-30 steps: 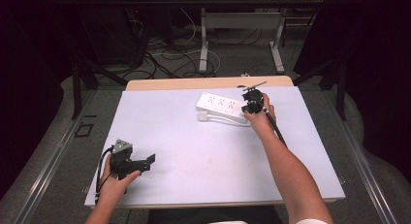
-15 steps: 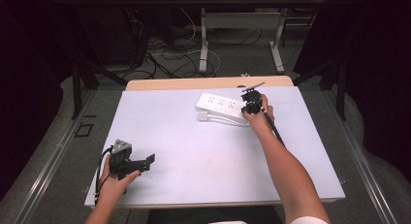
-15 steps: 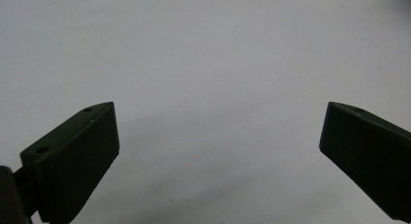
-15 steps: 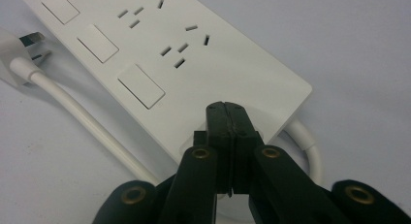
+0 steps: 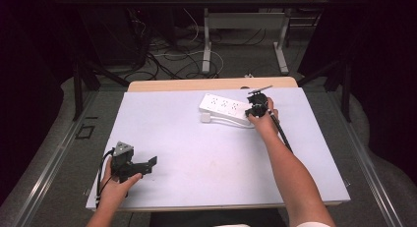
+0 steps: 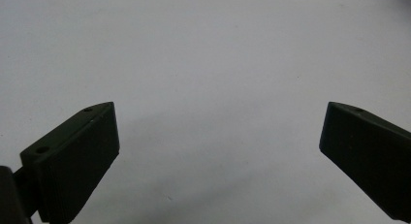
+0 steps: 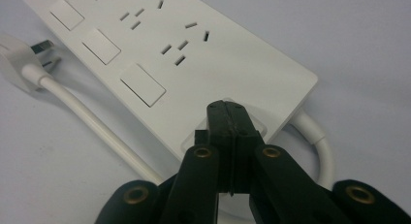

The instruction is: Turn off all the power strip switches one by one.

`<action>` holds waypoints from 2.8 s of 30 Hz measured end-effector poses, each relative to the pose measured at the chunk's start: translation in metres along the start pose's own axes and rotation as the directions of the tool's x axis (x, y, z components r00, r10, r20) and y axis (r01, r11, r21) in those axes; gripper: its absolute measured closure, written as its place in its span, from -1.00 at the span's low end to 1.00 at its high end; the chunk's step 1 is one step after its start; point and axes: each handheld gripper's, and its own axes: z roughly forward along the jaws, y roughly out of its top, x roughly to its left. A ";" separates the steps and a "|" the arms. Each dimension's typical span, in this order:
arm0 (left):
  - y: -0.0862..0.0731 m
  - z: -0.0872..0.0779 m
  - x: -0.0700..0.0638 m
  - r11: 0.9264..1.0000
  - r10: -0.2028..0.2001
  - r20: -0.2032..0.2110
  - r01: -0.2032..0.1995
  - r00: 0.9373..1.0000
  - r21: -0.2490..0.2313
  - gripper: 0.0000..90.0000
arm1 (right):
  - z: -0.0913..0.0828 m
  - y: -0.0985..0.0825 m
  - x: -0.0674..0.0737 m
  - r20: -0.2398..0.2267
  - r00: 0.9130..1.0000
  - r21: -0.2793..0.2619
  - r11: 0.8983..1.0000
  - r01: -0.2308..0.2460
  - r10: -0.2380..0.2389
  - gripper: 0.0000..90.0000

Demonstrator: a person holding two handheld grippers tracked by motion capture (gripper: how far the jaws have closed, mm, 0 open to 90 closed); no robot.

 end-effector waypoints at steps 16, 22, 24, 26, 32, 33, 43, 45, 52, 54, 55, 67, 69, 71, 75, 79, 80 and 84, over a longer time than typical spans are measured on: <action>0.000 -0.001 0.003 1.000 -0.004 -0.005 0.004 1.000 0.028 -0.98 | -0.008 -0.004 -0.006 -0.025 0.999 -0.048 0.999 -0.024 0.023 0.95; -0.001 0.000 0.003 1.000 -0.019 -0.007 0.019 1.000 0.009 -0.98 | -0.016 -0.006 -0.005 -0.040 0.999 -0.066 0.998 0.000 -0.002 0.84; -0.001 0.000 0.003 1.000 -0.020 -0.006 0.020 1.000 0.008 -0.98 | -0.018 -0.007 -0.004 -0.045 0.999 -0.073 0.997 0.006 -0.009 0.80; 0.000 -0.001 0.003 1.000 -0.021 0.004 0.020 1.000 0.022 -0.97 | -0.020 -0.008 -0.002 -0.050 0.999 -0.073 0.997 0.012 -0.016 0.78; 0.002 0.001 0.000 1.000 -0.025 0.007 0.025 1.000 0.010 -0.95 | -0.024 -0.010 0.003 -0.058 0.997 -0.092 0.995 0.048 -0.054 0.63; 0.003 0.001 -0.001 1.000 -0.024 0.008 0.024 1.000 0.009 -0.94 | -0.024 -0.010 0.004 -0.065 0.996 -0.096 0.994 0.057 -0.063 0.60; 0.002 0.002 -0.003 1.000 -0.024 0.004 0.023 1.000 0.014 -0.93 | -0.025 -0.007 0.011 -0.069 0.991 -0.148 0.983 0.108 -0.119 0.40; 0.002 0.002 -0.003 1.000 -0.022 0.005 0.022 1.000 0.022 -0.93 | -0.025 -0.005 0.014 -0.068 0.992 -0.131 0.987 0.097 -0.106 0.39; 0.001 0.001 -0.001 0.999 -0.022 0.003 0.022 1.000 0.024 -0.93 | -0.023 0.005 0.026 -0.065 0.991 -0.110 0.988 0.108 -0.116 0.47; 0.000 0.000 0.000 0.999 -0.022 0.006 0.022 1.000 0.023 -0.93 | -0.022 0.008 0.028 -0.059 0.991 -0.109 0.987 0.117 -0.124 0.48; 0.000 0.000 0.000 0.999 -0.022 0.006 0.022 1.000 0.023 -0.93 | -0.021 0.010 0.029 -0.056 0.990 -0.106 0.987 0.125 -0.131 0.50; -0.001 -0.002 0.004 0.999 -0.030 0.000 0.030 1.000 0.020 -0.93 | -0.008 0.024 0.042 -0.045 0.991 -0.074 0.990 0.119 -0.123 0.68; -0.001 -0.002 0.004 0.999 -0.029 -0.001 0.029 1.000 0.018 -0.93 | -0.006 0.025 0.043 -0.041 0.992 -0.075 0.991 0.115 -0.119 0.69; -0.001 -0.002 0.004 0.999 -0.032 -0.005 0.032 0.999 0.018 -0.93 | -0.002 0.027 0.044 -0.042 0.992 -0.071 0.990 0.119 -0.122 0.70; -0.001 -0.004 0.005 0.999 -0.036 -0.007 0.036 0.999 0.010 -0.93 | 0.005 0.030 0.049 -0.040 0.991 -0.057 0.991 0.123 -0.125 0.70; -0.002 -0.004 0.005 0.999 -0.036 -0.010 0.036 0.999 0.014 -0.93 | 0.011 0.033 0.054 -0.042 0.990 -0.051 0.990 0.130 -0.132 0.70; -0.002 -0.004 0.005 0.999 -0.036 -0.010 0.036 0.999 0.014 -0.93 | 0.011 0.033 0.054 -0.042 0.990 -0.051 0.990 0.130 -0.132 0.70; -0.002 -0.005 0.006 0.999 -0.035 -0.010 0.035 0.999 0.009 -0.93 | 0.017 0.036 0.058 -0.045 0.990 -0.052 0.990 0.132 -0.135 0.72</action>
